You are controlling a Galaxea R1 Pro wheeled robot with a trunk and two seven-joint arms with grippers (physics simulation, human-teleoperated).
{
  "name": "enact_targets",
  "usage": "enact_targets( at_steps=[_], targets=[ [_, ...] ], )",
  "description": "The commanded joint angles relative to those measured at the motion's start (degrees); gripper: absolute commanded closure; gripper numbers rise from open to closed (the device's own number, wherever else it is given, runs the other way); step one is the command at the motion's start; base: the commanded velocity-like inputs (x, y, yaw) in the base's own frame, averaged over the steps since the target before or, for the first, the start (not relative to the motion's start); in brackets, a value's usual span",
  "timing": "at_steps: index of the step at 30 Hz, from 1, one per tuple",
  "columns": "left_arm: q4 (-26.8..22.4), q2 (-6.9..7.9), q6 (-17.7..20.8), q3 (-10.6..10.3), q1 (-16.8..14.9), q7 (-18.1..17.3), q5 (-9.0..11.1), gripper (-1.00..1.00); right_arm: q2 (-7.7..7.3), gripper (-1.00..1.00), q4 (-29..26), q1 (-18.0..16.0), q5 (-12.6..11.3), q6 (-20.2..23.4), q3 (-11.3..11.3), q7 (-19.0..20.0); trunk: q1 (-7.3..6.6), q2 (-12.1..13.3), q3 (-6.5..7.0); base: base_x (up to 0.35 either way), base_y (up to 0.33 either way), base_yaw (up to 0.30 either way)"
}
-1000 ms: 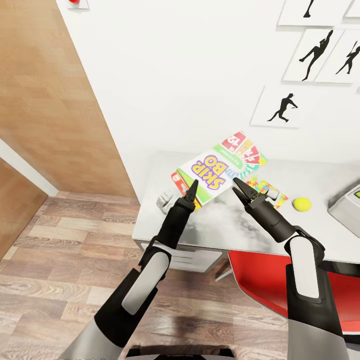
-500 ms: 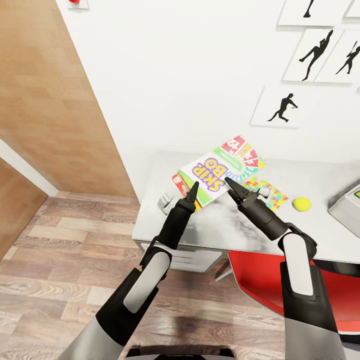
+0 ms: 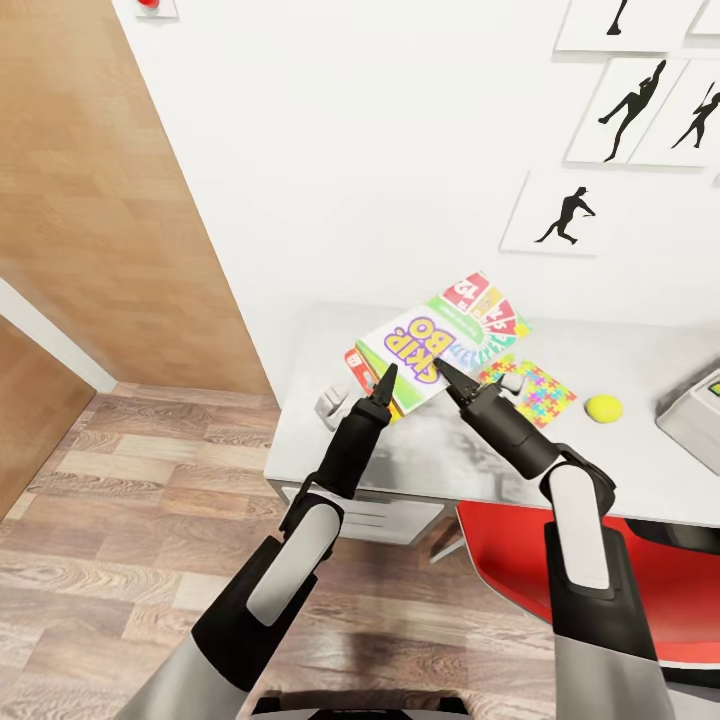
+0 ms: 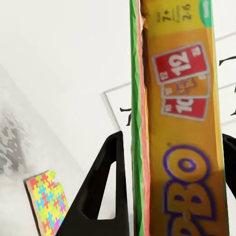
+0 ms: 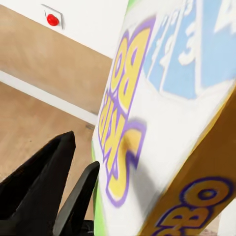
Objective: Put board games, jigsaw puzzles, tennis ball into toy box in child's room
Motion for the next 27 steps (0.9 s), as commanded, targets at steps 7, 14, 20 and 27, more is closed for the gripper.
enact_targets(
  at_steps=[7,14,20,27],
  targets=[
    [0.1,0.09,-0.2,-0.1,0.0,-0.3,0.8,1.00,0.17,1.00,0.0,0.0,-0.6,0.6,-0.1,0.2,0.03,-0.1,-0.07,0.000,0.000,0.000],
    [-0.2,0.26,-0.2,0.0,0.0,-0.3,0.8,1.00,0.08,1.00,0.0,0.0,-0.6,0.6,-0.4,0.2,0.03,-0.1,-0.07,0.000,0.000,0.000],
    [-0.7,0.48,-0.2,0.3,0.3,-0.3,0.9,1.00,0.00,1.00,0.0,0.0,-0.6,0.6,-0.5,0.2,0.03,-0.1,-0.07,0.000,0.000,0.000],
    [-0.9,0.58,-0.1,0.4,0.4,-0.3,0.9,1.00,-0.03,1.00,0.0,0.0,-0.7,0.6,-0.6,0.2,0.03,-0.1,-0.07,0.000,0.000,0.000]
  ],
)
